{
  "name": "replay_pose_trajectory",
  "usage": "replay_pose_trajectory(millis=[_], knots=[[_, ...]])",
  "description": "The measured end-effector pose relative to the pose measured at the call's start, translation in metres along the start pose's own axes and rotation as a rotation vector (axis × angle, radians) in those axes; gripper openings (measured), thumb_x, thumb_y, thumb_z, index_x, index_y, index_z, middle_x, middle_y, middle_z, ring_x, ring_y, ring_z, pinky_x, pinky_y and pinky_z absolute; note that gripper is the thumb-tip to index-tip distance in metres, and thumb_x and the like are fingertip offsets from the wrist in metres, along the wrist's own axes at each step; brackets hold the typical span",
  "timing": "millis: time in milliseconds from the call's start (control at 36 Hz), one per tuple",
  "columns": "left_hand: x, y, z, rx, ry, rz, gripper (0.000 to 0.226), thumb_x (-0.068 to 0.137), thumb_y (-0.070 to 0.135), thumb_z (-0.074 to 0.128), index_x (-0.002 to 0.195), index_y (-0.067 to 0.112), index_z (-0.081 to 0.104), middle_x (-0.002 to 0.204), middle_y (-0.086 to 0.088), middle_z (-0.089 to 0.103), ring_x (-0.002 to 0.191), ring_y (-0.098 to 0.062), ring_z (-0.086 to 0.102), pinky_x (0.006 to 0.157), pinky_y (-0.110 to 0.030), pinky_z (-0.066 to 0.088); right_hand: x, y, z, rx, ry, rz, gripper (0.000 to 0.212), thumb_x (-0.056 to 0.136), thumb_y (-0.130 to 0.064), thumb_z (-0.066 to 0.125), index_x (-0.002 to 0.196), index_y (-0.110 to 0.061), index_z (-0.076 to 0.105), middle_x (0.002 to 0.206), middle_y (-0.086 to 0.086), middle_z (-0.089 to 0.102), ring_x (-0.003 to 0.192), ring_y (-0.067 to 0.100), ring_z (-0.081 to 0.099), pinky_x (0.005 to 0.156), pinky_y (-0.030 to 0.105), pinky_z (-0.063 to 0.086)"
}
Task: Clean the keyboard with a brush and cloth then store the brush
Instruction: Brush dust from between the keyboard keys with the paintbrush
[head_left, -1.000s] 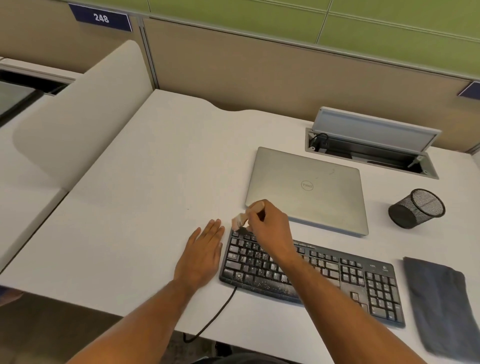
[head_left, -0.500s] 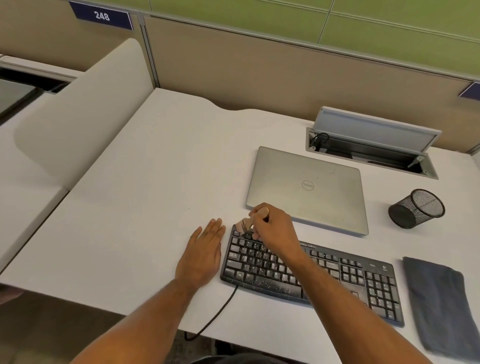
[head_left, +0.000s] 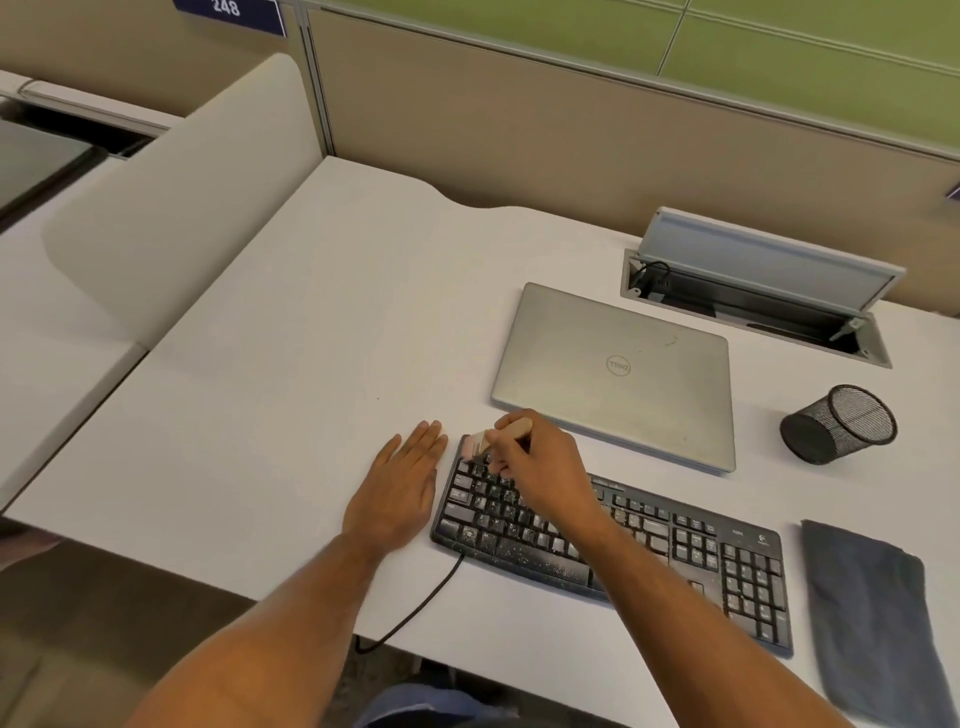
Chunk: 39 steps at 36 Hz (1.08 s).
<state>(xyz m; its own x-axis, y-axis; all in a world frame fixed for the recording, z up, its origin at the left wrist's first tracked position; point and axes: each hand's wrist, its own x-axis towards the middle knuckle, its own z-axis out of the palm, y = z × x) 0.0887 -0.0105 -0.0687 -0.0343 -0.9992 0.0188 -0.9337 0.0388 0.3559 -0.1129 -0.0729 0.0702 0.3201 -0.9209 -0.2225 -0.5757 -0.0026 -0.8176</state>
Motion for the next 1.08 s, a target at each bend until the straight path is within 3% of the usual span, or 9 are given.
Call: replay_pose_trajectory(millis=[111, 250, 389, 500, 694, 833, 972, 1083], knots=[[0.001, -0.002, 0.002, -0.007, 0.006, -0.006, 0.059, 0.104, 0.033, 0.017, 0.158, 0.02, 0.035, 0.166, 0.005, 0.026, 0.155, -0.007, 0.015, 0.126, -0.035, 0.011, 0.001, 0.006, 0.002, 0.02, 0.023, -0.003, 0.016, 0.104, -0.038, 0.06, 0.118, -0.03, 0.061, 0.094, -0.012, 0.073, 0.086, 0.005, 0.072, 0.084, 0.037, 0.062], [0.0, 0.0, 0.0, -0.011, 0.02, -0.001, 0.06, 0.103, 0.034, 0.016, 0.158, 0.019, 0.035, 0.166, 0.004, 0.025, 0.155, -0.008, 0.017, 0.126, -0.033, 0.01, 0.0, 0.002, 0.006, -0.106, -0.037, -0.071, 0.012, 0.106, -0.039, 0.056, 0.109, -0.028, 0.06, 0.088, -0.012, 0.071, 0.081, 0.002, 0.067, 0.073, 0.023, 0.054], [0.0, 0.0, 0.0, -0.014, 0.023, 0.005, 0.059, 0.103, 0.032, 0.017, 0.158, 0.019, 0.034, 0.166, 0.005, 0.024, 0.155, -0.008, 0.017, 0.126, -0.036, 0.013, 0.003, 0.001, 0.008, -0.102, -0.072, -0.078, 0.015, 0.105, -0.042, 0.057, 0.104, -0.028, 0.061, 0.085, -0.01, 0.073, 0.079, 0.003, 0.069, 0.078, 0.029, 0.059], [0.0, 0.001, 0.0, -0.017, 0.022, -0.002, 0.059, 0.103, 0.033, 0.017, 0.157, 0.019, 0.036, 0.166, 0.004, 0.027, 0.155, -0.009, 0.018, 0.126, -0.038, 0.016, 0.002, 0.002, 0.007, -0.083, 0.003, -0.09, 0.012, 0.106, -0.04, 0.056, 0.11, -0.028, 0.058, 0.088, -0.013, 0.07, 0.078, 0.003, 0.064, 0.069, 0.023, 0.049], [0.01, 0.005, -0.007, -0.024, 0.015, 0.002, 0.062, 0.102, 0.034, 0.013, 0.158, 0.018, 0.034, 0.166, 0.004, 0.025, 0.155, -0.008, 0.016, 0.127, -0.039, 0.016, 0.005, -0.005, 0.004, -0.151, -0.057, -0.085, 0.023, 0.106, -0.045, 0.054, 0.108, -0.024, 0.061, 0.084, -0.013, 0.07, 0.079, 0.001, 0.065, 0.074, 0.023, 0.053], [0.001, 0.0, -0.004, -0.019, -0.009, -0.003, 0.063, 0.101, 0.036, 0.013, 0.159, 0.019, 0.034, 0.167, 0.004, 0.025, 0.155, -0.008, 0.015, 0.127, -0.04, 0.017, -0.002, 0.0, 0.013, -0.14, -0.008, -0.095, 0.014, 0.107, -0.041, 0.053, 0.109, -0.028, 0.058, 0.088, -0.012, 0.068, 0.077, 0.003, 0.062, 0.068, 0.022, 0.047], [0.0, 0.001, -0.003, -0.026, -0.001, -0.007, 0.063, 0.102, 0.035, 0.013, 0.158, 0.018, 0.035, 0.167, 0.004, 0.025, 0.155, -0.009, 0.017, 0.127, -0.04, 0.017, 0.0, -0.001, 0.013, -0.163, -0.069, -0.055, 0.022, 0.107, -0.046, 0.051, 0.107, -0.026, 0.06, 0.085, -0.012, 0.071, 0.081, 0.002, 0.066, 0.076, 0.025, 0.052], [0.0, 0.001, -0.003, -0.025, -0.001, -0.005, 0.061, 0.103, 0.034, 0.015, 0.158, 0.018, 0.034, 0.167, 0.004, 0.025, 0.155, -0.009, 0.017, 0.127, -0.04, 0.017, 0.003, -0.003, 0.013, -0.13, 0.005, -0.085, 0.018, 0.107, -0.044, 0.052, 0.108, -0.028, 0.058, 0.089, -0.012, 0.07, 0.082, 0.005, 0.065, 0.078, 0.03, 0.054]])
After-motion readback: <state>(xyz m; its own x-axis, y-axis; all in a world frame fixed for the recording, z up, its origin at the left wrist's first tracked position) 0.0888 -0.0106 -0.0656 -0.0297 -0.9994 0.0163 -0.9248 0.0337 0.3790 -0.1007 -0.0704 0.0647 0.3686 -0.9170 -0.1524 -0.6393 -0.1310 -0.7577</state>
